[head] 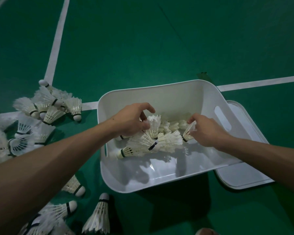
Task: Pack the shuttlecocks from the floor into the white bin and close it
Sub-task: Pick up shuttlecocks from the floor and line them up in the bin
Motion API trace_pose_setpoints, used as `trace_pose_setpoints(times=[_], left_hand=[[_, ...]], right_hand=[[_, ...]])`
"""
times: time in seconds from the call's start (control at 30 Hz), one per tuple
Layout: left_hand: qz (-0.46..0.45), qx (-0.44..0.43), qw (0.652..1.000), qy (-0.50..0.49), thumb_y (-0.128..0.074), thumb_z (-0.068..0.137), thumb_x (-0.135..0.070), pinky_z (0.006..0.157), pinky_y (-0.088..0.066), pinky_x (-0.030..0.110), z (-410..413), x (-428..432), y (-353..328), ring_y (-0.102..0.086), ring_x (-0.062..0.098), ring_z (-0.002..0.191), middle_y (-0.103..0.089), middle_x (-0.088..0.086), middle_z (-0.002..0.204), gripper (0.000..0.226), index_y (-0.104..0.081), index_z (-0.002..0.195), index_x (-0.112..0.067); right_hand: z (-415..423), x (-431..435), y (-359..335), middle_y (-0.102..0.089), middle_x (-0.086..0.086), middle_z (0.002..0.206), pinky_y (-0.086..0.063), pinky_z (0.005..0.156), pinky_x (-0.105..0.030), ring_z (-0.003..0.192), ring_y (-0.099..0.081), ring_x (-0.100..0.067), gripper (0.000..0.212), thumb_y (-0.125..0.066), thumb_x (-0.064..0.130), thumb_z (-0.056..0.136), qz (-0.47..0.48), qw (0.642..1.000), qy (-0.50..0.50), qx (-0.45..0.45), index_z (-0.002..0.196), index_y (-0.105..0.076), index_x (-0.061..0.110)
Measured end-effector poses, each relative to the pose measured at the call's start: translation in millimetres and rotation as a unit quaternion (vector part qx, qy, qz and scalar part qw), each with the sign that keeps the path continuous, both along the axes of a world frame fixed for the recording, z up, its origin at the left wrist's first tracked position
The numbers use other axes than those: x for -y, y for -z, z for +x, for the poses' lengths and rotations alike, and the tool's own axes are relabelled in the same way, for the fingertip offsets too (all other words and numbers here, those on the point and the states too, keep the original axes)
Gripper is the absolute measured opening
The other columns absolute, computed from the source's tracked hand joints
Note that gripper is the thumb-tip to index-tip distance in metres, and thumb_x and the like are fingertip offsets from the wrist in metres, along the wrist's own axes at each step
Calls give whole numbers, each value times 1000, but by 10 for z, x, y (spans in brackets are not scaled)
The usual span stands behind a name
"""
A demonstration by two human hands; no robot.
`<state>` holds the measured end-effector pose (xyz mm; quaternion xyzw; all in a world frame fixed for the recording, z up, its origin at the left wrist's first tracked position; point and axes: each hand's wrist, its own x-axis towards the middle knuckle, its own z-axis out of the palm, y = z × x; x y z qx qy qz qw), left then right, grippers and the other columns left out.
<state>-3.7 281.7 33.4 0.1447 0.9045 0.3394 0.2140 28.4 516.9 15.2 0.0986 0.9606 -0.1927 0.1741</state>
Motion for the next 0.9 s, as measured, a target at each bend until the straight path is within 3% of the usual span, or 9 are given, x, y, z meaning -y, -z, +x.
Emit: trace_pose_setpoints(times=[0.3,0.43,0.5,0.63,0.73,0.83,0.9], left_hand=[[2,5,1000,-2,-66,88,-21,69,-51,25,-6,-17,13,-65,11,83,-64,-8,99,42,-52,125,-31],[4,8,1000,-5,-67,88,-20,67,-50,23,-10,-15,16,-64,12,85,-64,-8,98,42,-51,126,-31],[6,9,1000,-7,-67,88,-20,66,-50,23,-18,-11,18,-64,12,84,-64,-8,97,42,-51,126,-31],[11,11,1000,-11,-66,88,-20,61,-49,22,-29,-6,29,-64,11,84,-62,-12,94,41,-51,125,-32],[12,9,1000,-11,-66,88,-21,66,-52,23,-40,2,30,-64,10,84,-61,-14,92,41,-52,125,-32],[21,12,1000,-14,-66,88,-21,65,-51,24,-65,5,24,-65,9,82,-62,-15,92,40,-52,124,-33],[27,11,999,-15,-67,88,-21,67,-52,25,-82,4,15,-65,9,81,-61,-15,91,41,-52,123,-33]], right_hand=[[4,-27,57,-61,-9,112,-42,63,-27,89,-56,-23,41,-71,13,83,-57,998,32,21,120,-55,16],[-39,-35,134,-62,-9,103,-48,71,-31,89,-60,-25,41,-76,13,79,-78,995,63,23,115,-57,14],[-78,-42,192,-61,-11,100,-54,78,-38,90,-61,-28,37,-73,8,81,-110,987,113,39,115,-57,8],[-133,-8,234,-55,-11,84,-48,56,-30,72,-54,-20,30,-48,-10,90,-214,950,188,130,113,-56,7],[-170,4,272,-53,-11,83,-46,55,-29,70,-51,-20,31,-39,-9,93,-207,953,168,144,106,-54,14],[-202,-16,325,-55,-17,100,-45,56,-30,79,-52,-24,29,-40,-7,90,-160,973,116,121,102,-51,17],[-197,-13,340,-53,-16,99,-43,54,-30,81,-52,-26,29,-42,-9,87,-157,975,108,118,96,-48,18]])
